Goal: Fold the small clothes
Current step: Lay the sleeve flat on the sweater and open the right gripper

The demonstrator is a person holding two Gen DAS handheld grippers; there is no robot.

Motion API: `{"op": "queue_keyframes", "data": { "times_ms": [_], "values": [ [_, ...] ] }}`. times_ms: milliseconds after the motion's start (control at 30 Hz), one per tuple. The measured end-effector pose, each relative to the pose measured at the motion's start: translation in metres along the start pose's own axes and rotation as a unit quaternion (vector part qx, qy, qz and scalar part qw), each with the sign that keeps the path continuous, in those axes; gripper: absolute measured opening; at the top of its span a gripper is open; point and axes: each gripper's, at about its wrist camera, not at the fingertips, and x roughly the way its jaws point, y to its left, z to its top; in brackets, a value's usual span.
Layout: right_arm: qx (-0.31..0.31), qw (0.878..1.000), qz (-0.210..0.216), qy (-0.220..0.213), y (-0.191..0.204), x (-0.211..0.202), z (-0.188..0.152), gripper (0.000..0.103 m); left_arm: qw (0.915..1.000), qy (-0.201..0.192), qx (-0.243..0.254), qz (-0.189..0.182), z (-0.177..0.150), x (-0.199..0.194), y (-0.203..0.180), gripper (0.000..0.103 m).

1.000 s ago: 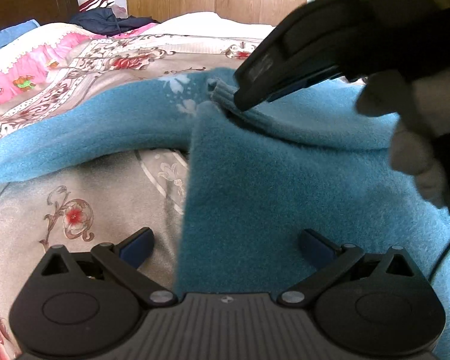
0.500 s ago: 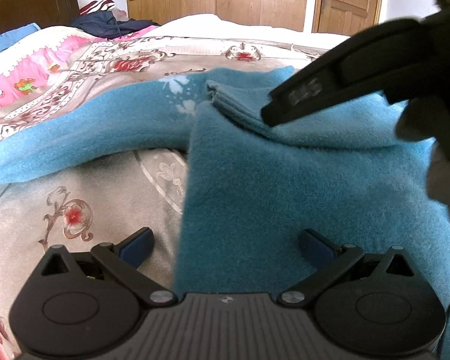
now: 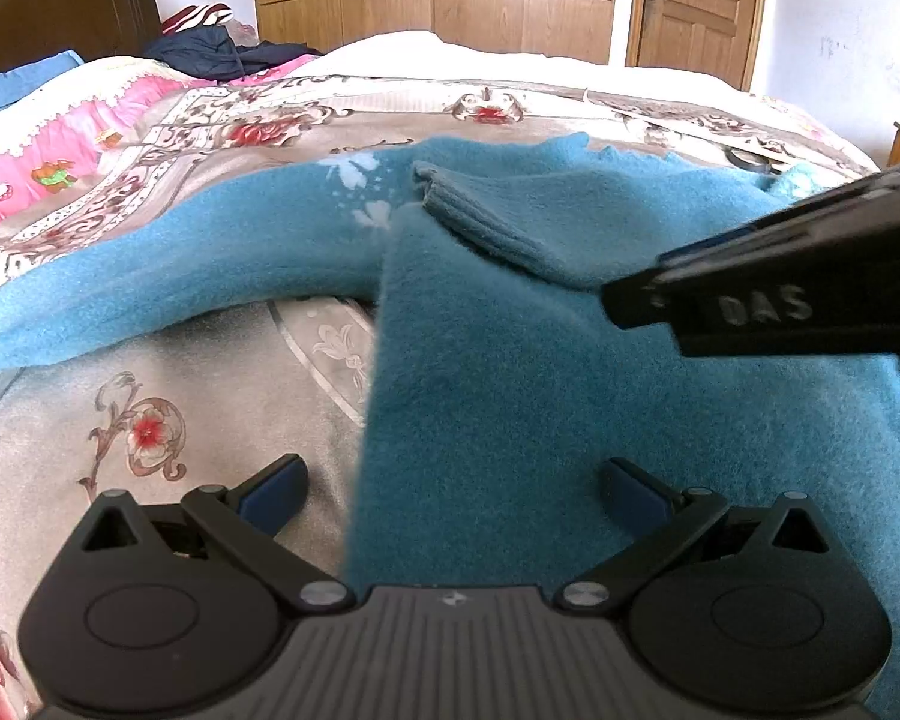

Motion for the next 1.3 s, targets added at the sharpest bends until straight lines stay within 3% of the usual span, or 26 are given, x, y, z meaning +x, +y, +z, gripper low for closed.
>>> {"op": "queue_keyframes", "data": {
  "times_ms": [167,1300],
  "values": [
    [0.006,1.0,-0.002,0.022,0.001,0.004,-0.015,0.027,1.0,0.0,0.0,0.001,0.0,0.0,0.0,0.103],
    [0.04,0.999,-0.012,0.015,-0.006,-0.025,-0.034,0.027,1.0,-0.001,0.002,0.006,0.0,0.0,-0.002,0.103]
  ]
}}
